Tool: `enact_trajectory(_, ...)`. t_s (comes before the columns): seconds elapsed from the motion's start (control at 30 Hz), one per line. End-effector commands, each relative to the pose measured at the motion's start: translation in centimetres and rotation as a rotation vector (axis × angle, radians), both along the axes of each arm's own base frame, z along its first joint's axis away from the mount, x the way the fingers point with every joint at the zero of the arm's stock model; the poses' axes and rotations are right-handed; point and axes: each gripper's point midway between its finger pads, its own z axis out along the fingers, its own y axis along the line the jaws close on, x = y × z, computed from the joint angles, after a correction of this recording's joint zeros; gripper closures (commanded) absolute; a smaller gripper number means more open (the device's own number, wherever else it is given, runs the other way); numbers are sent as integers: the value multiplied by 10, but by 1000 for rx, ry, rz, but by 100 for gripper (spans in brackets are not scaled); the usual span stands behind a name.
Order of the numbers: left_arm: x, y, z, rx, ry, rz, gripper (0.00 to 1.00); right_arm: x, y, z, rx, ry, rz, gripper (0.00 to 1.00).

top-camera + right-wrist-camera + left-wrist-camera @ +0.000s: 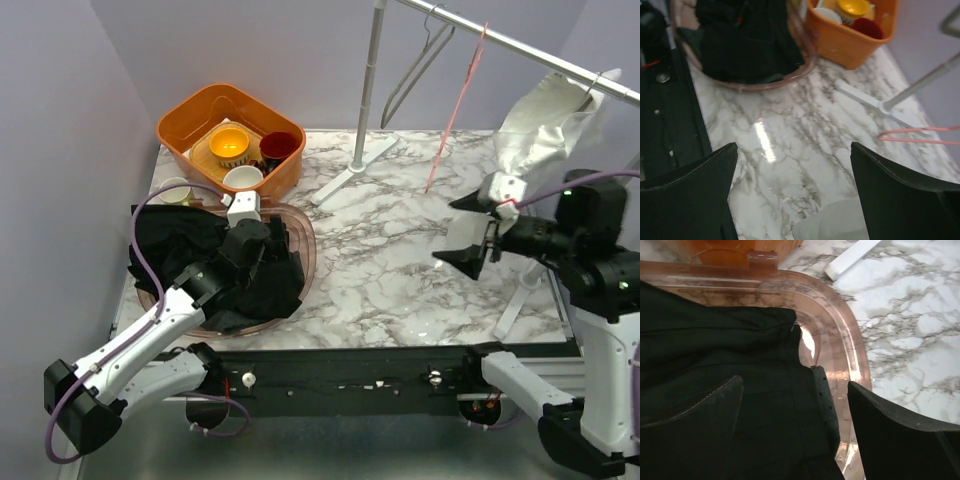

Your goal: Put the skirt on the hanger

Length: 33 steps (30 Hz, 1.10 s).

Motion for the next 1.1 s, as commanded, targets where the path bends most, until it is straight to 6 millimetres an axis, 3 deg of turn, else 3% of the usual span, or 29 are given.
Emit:
enact_trajectory(0.0,13,20,-21,95,73,91,5,-5,31,-55,-119,118,151,0)
enact_trajectory(0.03,12,10,-27,109,106,21,5,-15,44,-63,-140,129,221,0)
enact_trajectory(0.13,24,-1,-39,184,147,-97,5,-17,60,-90,-173,168,277,0)
enact_trajectory(0.17,28,-16,-45,183,168,-178,5,-15,65,-93,-172,163,291,0)
enact_trajectory(0.2,32,-16,-50,188,183,-185,5,-15,68,-106,-176,194,299,0)
enact_trajectory(0.27,45,-23,-60,223,226,-215,8,-14,76,-114,-153,200,335,0)
enact_trajectory(0.4,65,-27,-78,295,291,-229,18,-11,89,-146,-130,262,379,0)
enact_trajectory(0.53,80,-18,-97,399,347,-181,22,-9,96,-181,-131,331,406,0)
enact_trajectory(0.73,91,-4,-118,482,358,-100,28,-14,98,-193,-123,358,434,0)
enact_trajectory(0.87,94,-10,-133,482,388,-112,41,-17,98,-196,-115,360,442,0)
enact_trajectory(0.9,93,-11,-137,482,399,-118,49,-17,98,-196,-116,358,441,0)
enact_trajectory(0.97,94,-12,-139,485,406,-119,53,-18,97,-196,-116,356,441,0)
enact_trajectory(1.07,93,-10,-135,489,400,-116,71,-19,97,-197,-113,354,442,0)
